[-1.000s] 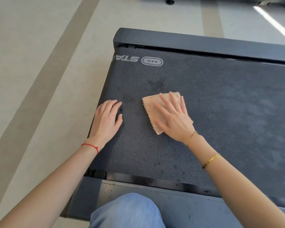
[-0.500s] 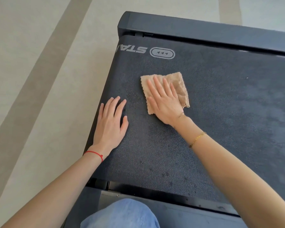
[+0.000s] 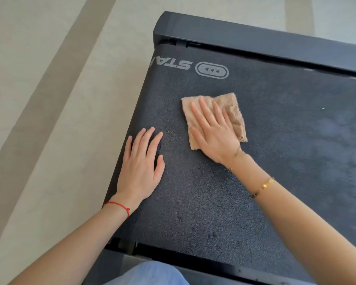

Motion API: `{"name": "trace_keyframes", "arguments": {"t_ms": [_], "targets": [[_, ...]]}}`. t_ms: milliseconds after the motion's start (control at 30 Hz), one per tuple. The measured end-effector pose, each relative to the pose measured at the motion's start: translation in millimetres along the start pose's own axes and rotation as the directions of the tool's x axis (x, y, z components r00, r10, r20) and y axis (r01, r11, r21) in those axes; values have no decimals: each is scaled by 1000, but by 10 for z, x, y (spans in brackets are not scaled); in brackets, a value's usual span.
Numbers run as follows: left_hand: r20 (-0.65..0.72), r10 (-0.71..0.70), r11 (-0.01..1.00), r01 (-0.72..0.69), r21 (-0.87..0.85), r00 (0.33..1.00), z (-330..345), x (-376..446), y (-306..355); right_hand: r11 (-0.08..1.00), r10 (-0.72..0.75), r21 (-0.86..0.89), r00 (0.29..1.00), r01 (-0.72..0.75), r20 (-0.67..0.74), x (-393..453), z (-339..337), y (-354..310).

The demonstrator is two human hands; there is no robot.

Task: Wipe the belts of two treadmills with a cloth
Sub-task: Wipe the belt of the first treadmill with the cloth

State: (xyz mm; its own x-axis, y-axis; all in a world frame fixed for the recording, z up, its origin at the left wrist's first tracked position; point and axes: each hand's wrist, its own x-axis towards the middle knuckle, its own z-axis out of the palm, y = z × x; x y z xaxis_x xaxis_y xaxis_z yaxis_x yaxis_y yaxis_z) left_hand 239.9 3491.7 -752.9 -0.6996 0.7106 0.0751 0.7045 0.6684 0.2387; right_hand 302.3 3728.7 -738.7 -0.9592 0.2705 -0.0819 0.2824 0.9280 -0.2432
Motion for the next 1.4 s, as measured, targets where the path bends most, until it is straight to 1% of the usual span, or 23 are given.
{"name": "trace_keyframes", "arguments": {"t_ms": [67,133,233,300,333,367,467,533,567,633,700,767,800,867,933,1000,1033,1100,1200,1233,1267,1300,1400], "targets": [[7,6,1000,-6,-1,1000,-5,-6,-7,992,-117,-44,992,119,46,-95,-87,166],[13,6,1000,-6,-1,1000,-10,-6,-6,988,-102,-115,993,108,59,8,-204,411],[20,-3,1000,3,0,1000,-23,1,-1,988,128,-88,992,-125,21,348,-288,547],[21,-6,1000,6,-2,1000,-29,5,12,968,250,-6,968,-250,-14,476,-210,334],[20,-7,1000,8,-5,1000,-32,10,16,969,247,20,969,-247,-12,479,-156,183],[17,-9,1000,9,-8,1000,-35,12,18,980,196,29,981,-196,-10,436,-96,28],[8,-5,1000,5,-15,1000,-36,7,4,996,-90,-26,996,90,-1,143,59,-280],[10,-1,1000,1,-17,1000,-35,-4,-10,979,-202,-29,979,203,32,62,39,-219],[12,1,1000,-1,-16,1000,-37,-8,-9,976,-211,-38,977,212,39,110,-5,-121],[17,3,1000,-3,-11,1000,-42,-3,6,990,-117,-77,993,119,22,319,-76,95],[22,-7,1000,7,-11,1000,-44,5,27,996,65,-59,998,-66,-13,654,-156,215],[26,-17,1000,17,-8,1000,-53,9,46,979,203,-10,978,-203,-41,994,-166,120],[27,-18,1000,19,-8,999,-59,11,51,975,221,1,975,-221,-41,1133,-146,-1],[22,-15,1000,15,-11,1000,-62,23,51,989,149,1,989,-149,-15,1313,-93,-329],[23,-7,1000,8,-10,1000,-54,25,43,998,-22,-51,1000,22,7,1326,11,-635],[18,0,1000,0,-10,1000,-38,17,28,983,-165,-75,986,167,41,1285,64,-700],[14,2,1000,-2,-11,1000,-31,13,17,978,-194,-73,980,197,48,1318,44,-632],[9,2,1000,-2,-8,1000,-20,9,4,986,-136,-92,991,137,15,1502,-28,-435],[9,-6,1000,6,-2,1000,-12,8,14,990,139,-36,990,-139,-15,1927,-165,-237],[9,-7,1000,7,-3,1000,-9,8,22,981,194,-18,981,-194,-17,2022,-181,-253],[8,-7,1000,7,-3,1000,-6,9,28,980,200,-18,980,-200,-19,2073,-174,-320],[10,-6,1000,6,-1,1000,-5,9,27,986,162,-28,987,-162,-6,2081,-160,-405],[5,0,1000,0,-8,1000,-13,10,8,996,-55,-70,998,58,42,1881,-102,-484]]}}
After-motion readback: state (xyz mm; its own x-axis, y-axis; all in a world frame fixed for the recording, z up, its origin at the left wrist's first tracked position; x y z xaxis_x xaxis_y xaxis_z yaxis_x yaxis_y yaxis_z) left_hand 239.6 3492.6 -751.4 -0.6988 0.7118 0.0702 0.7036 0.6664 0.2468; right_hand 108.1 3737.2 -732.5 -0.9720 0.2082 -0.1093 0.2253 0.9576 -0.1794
